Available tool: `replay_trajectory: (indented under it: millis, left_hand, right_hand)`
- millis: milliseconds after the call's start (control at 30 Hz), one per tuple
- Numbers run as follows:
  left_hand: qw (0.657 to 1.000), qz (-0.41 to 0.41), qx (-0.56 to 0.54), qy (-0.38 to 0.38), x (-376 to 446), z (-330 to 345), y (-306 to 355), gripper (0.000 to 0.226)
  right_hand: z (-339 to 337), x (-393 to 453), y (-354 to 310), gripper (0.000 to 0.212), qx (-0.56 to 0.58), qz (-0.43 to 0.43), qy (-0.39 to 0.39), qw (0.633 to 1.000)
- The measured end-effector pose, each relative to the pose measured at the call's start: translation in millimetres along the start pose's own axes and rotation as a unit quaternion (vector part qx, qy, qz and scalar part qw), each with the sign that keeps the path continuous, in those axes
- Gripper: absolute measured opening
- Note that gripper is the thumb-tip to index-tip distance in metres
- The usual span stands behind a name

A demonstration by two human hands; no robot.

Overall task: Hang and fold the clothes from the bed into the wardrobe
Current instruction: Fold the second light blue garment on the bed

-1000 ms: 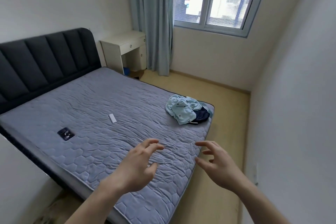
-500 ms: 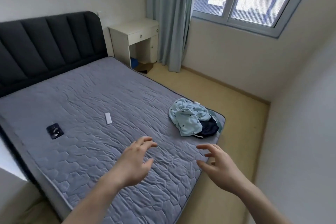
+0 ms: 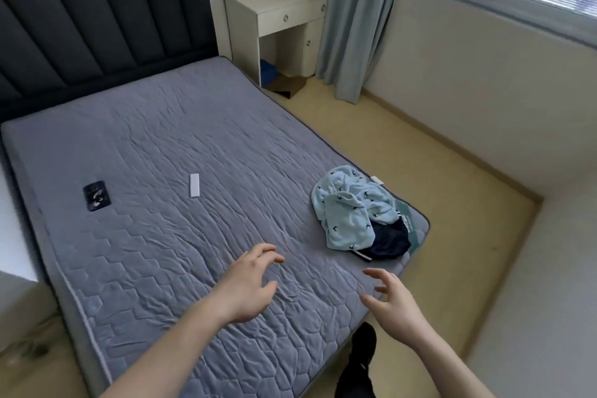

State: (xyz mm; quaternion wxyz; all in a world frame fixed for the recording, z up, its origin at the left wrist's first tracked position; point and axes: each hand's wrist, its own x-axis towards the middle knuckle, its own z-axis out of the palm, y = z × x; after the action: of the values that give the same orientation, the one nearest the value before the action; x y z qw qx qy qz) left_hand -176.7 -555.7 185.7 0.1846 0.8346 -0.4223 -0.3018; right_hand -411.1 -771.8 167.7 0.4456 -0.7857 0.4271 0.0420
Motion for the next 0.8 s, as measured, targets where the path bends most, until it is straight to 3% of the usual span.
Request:
replay_trajectory:
  millis: [167, 433, 533, 667, 800]
  left_hand:
    - [0.995, -0.098, -0.004, 0.007, 101.7, 27.4, 8.4, 0.046]
    - [0.971, -0.226, -0.075, 0.001, 276.3, 99.1, 26.1, 0.042]
    - [0.965, -0.245, -0.092, -0.002, 321.8, 129.4, 19.8, 0.042]
    - [0.959, -0.269, -0.091, -0.020, 364.2, 162.7, -1.3, 0.040]
    - [0.957, -0.282, -0.072, -0.022, 387.0, 188.9, -30.4, 0.040]
  right_hand:
    - [-33.6, 145.9, 46.2, 0.067, 0.024, 0.055, -0.036, 0.998]
    - [-50.7, 371.2, 144.4, 0.084, 0.040, 0.162, -0.092, 0.982]
    - [-37.4, 439.3, 184.3, 0.082, 0.025, 0.188, -0.099, 0.977]
    - [-1.2, 509.5, 232.7, 0.105, 0.022, 0.245, -0.080, 0.966]
    - [37.5, 562.7, 260.5, 0.104, 0.055, 0.280, -0.067, 0.956]
